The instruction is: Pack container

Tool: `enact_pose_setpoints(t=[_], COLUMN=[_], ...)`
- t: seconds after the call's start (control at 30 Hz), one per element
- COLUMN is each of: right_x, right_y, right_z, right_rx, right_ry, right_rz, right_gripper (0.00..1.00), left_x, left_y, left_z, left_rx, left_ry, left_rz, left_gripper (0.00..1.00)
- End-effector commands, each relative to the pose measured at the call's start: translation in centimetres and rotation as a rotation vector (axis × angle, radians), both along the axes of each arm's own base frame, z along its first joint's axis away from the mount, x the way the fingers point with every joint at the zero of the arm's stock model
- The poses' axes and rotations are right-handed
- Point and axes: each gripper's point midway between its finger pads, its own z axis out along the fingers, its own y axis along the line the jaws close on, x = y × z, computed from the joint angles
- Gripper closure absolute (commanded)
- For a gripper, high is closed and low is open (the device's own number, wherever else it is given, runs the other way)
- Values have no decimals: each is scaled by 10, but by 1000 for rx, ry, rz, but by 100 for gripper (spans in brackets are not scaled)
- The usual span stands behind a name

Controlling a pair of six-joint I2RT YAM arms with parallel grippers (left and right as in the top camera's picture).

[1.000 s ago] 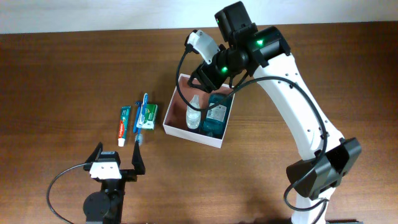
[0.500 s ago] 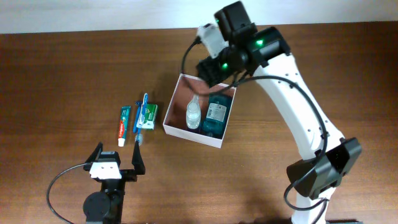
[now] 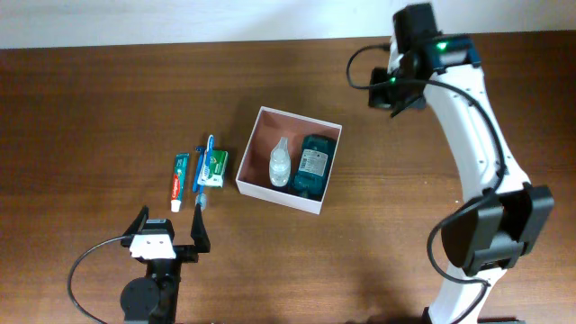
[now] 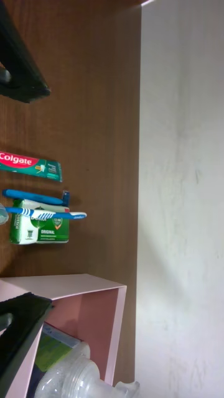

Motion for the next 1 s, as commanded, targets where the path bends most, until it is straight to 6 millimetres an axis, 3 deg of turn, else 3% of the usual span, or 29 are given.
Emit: enact_pose_setpoints(t=[0.0,0.1,0.23,0.97], right_x=[-20,-27,-22,-2], right_y=[16,32,45,47], right_z=[-46,-62,-64,-63], right_rx=[126,222,298,360], right_ry=[142,182,167,143], right_rz=[-136,-124,-95,-290], right_gripper=[96,96,96,96], left_x=[0,0,0,0], left_y=[2,2,2,2], left_z=[-2,-2,-2,-2], left_rx=[19,19,19,19], left_ry=[-2,-2,-2,-2], left_rz=[10,10,10,10], left_gripper=[1,1,0,1])
